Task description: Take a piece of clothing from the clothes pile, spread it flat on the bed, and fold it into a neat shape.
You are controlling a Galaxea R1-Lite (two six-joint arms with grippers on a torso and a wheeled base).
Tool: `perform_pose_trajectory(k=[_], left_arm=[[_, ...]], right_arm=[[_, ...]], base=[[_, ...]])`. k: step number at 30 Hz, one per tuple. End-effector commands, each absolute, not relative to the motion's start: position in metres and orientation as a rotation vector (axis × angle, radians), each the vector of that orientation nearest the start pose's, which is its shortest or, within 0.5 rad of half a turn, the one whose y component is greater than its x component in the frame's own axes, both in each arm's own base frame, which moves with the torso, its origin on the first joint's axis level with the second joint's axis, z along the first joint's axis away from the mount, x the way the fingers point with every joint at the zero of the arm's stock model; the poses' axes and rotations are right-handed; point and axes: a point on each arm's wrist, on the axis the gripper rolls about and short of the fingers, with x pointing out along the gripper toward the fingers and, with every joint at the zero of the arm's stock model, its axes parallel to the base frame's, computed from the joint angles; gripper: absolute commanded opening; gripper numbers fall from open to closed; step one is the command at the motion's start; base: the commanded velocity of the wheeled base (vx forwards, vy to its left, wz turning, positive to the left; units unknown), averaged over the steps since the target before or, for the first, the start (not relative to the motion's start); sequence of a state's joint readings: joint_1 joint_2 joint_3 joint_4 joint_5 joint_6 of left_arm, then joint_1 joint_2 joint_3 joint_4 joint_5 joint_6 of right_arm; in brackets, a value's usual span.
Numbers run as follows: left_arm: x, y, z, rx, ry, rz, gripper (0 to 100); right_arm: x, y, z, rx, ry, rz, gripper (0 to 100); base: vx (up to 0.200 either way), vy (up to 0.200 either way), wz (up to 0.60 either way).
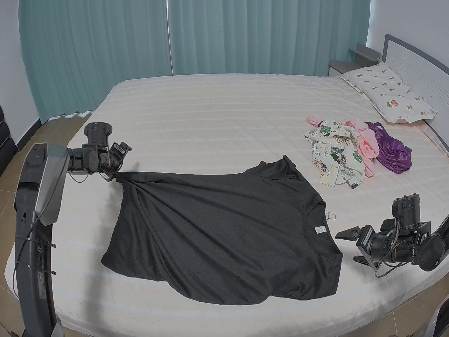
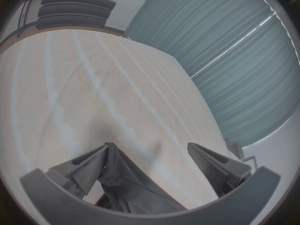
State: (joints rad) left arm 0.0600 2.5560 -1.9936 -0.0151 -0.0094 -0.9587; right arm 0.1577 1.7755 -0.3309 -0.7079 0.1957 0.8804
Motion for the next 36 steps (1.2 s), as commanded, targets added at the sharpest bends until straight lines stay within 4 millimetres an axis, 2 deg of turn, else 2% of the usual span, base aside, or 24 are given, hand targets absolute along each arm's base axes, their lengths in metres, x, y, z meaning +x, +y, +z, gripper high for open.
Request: perform_pose_trajectory(k=[1,4,9,16,21,24,28,30,35,36], left_arm=[[0.5,0.057,0.135,-1.04,0.449,0.265,100],[0.485,0.062,0.15,-1.068,0.474,0.168,100],[0.465,0.066,0.16,-1.087,0.485,0.101,100],[0.44,0.073,0.155,-1.018,0.58,-0.003,100],[0.44,0.074,0.157,-1.016,0.586,-0.041,100],[0.446,0.075,0.166,-1.049,0.557,-0.055,100],[0.457,0.078,0.189,-1.247,0.489,-0.045,100],[0.456,0.077,0.189,-1.255,0.502,-0.046,100],[0.439,0.075,0.157,-1.167,0.607,-0.026,100],[0.438,0.075,0.157,-1.164,0.607,-0.026,100]], right_arm=[[0.229,0.041,0.061,0.844,0.843,-0.011,100],[0.229,0.041,0.061,0.843,0.843,-0.01,100],[0.228,0.041,0.061,0.843,0.843,-0.01,100],[0.228,0.041,0.06,0.843,0.848,-0.011,100],[0.227,0.041,0.061,0.842,0.845,-0.009,100],[0.227,0.041,0.06,0.842,0.848,-0.01,100],[0.227,0.041,0.06,0.842,0.847,-0.009,100],[0.227,0.041,0.061,0.842,0.845,-0.009,100],[0.227,0.041,0.06,0.842,0.851,-0.012,100],[0.227,0.041,0.06,0.842,0.85,-0.011,100]], base=[[0.0,0.0,0.0],[0.0,0.0,0.0],[0.0,0.0,0.0],[0.0,0.0,0.0],[0.0,0.0,0.0],[0.0,0.0,0.0],[0.0,0.0,0.0],[0.0,0.0,0.0],[0.0,0.0,0.0],[0.0,0.0,0.0]])
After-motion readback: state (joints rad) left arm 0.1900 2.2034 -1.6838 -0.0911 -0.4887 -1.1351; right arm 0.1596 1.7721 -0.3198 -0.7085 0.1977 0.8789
